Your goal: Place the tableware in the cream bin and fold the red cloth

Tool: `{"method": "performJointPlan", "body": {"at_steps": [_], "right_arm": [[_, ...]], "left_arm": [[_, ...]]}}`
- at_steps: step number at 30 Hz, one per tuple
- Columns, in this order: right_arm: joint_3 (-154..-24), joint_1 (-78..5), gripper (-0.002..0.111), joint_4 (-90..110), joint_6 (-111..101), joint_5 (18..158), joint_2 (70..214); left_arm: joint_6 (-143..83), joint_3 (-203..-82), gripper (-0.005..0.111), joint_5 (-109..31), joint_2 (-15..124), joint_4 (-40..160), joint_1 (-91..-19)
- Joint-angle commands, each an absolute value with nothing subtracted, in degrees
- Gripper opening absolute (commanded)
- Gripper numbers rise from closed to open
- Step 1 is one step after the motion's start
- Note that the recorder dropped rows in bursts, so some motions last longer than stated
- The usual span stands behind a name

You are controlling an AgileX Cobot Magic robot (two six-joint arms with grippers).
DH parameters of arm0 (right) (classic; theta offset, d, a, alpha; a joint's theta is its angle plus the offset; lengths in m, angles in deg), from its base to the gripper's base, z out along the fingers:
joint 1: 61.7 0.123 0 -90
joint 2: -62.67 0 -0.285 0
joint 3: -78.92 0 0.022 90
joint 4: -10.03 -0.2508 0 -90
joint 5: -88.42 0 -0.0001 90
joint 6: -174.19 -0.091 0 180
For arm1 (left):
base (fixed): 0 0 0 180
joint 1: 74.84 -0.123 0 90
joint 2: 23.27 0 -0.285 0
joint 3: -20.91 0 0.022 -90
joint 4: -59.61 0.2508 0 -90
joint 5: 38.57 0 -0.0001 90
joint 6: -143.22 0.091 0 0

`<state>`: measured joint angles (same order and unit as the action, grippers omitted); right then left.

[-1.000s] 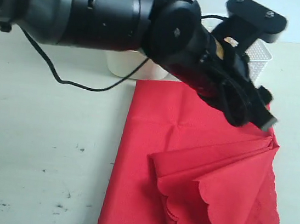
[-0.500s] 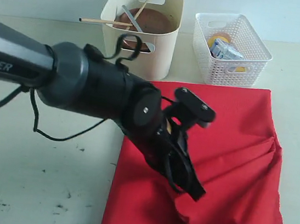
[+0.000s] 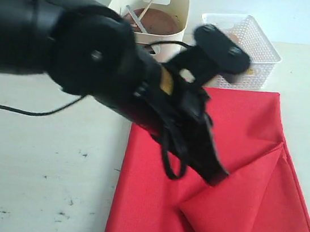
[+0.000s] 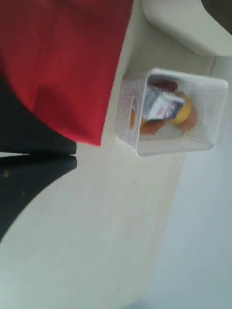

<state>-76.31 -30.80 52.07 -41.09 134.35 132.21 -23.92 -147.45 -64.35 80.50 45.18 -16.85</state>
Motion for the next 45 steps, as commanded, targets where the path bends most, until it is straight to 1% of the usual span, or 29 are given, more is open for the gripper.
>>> {"method": "performJointPlan", "body": {"at_steps": [1,2,3,5,8,9,12,19,21,22,23,25,27,28,30,33,37,41,45], "right_arm": [[-72.7,-31.1,0.000,26.8,-23.9,121.7,146.4],[-72.7,-31.1,0.000,15.2,-12.9,120.9,153.0],[-72.7,-31.1,0.000,9.6,-6.9,119.0,160.0],[-72.7,-31.1,0.000,10.7,-5.8,117.6,168.7],[-72.8,-31.1,0.000,14.2,-9.5,126.5,174.9],[-72.7,-31.1,0.000,17.7,-13.6,129.6,174.6],[-71.4,-31.1,0.000,25.5,-22.0,133.1,170.3],[-63.9,-31.1,0.000,55.4,-51.5,144.8,152.3],[-62.4,-31.1,0.000,61.5,-61.7,143.8,147.5],[-62.2,-31.1,0.000,61.0,-65.8,137.0,144.3],[-62.2,-31.1,0.000,59.0,-64.4,129.9,143.6],[-62.2,-31.1,0.000,48.0,-55.6,113.1,144.1],[-62.2,-31.1,0.000,31.0,-43.6,102.3,147.4],[-62.6,-30.8,0.000,23.8,-37.5,99.3,150.1],[-65.1,-30.7,0.000,16.0,-29.2,99.0,156.9],[-70.3,-30.7,0.000,10.0,-22.6,104.1,166.3],[-75.0,-30.7,0.000,10.0,-19.9,108.0,175.8],[-75.4,-30.8,0.000,13.0,-20.8,112.5,180.2],[-72.5,-31.7,0.000,21.8,-28.6,116.1,179.3]], "left_arm": [[-26.8,-136.6,0.002,-62.6,72.6,44.7,-25.7],[-26.8,-133.3,0.002,-61.9,70.3,44.0,-27.1],[-27.0,-130.1,0.002,-61.1,68.4,43.3,-27.9],[-28.3,-126.6,0.002,-60.0,65.4,42.9,-28.9],[-28.3,-123.3,0.002,-58.7,61.1,42.9,-31.1],[-28.3,-122.2,0.002,-58.6,59.2,44.0,-32.4],[-28.3,-120.7,0.002,-58.6,56.8,45.5,-34.2],[-27.8,-119.3,0.002,-59.4,53.6,46.7,-38.0],[-27.8,-119.3,0.002,-59.8,52.8,47.5,-38.8],[-27.8,-119.3,0.002,-60.2,51.9,47.6,-39.1],[-27.8,-119.3,0.002,-60.2,51.4,47.9,-39.4],[-27.8,-119.3,0.002,-60.5,49.9,48.3,-39.9],[-27.8,-119.3,0.002,-60.5,48.0,48.6,-40.6],[-27.8,-119.3,0.002,-60.5,47.1,48.8,-41.3],[-27.8,-119.3,0.002,-60.5,45.5,49.6,-43.0],[-27.8,-119.3,0.002,-60.8,43.8,50.4,-45.5],[-27.8,-119.2,0.002,-63.3,42.9,50.5,-48.9],[-27.8,-119.2,0.002,-66.6,42.9,52.0,-52.2],[-27.8,-119.2,0.002,-67.3,42.9,52.6,-54.4]]}}
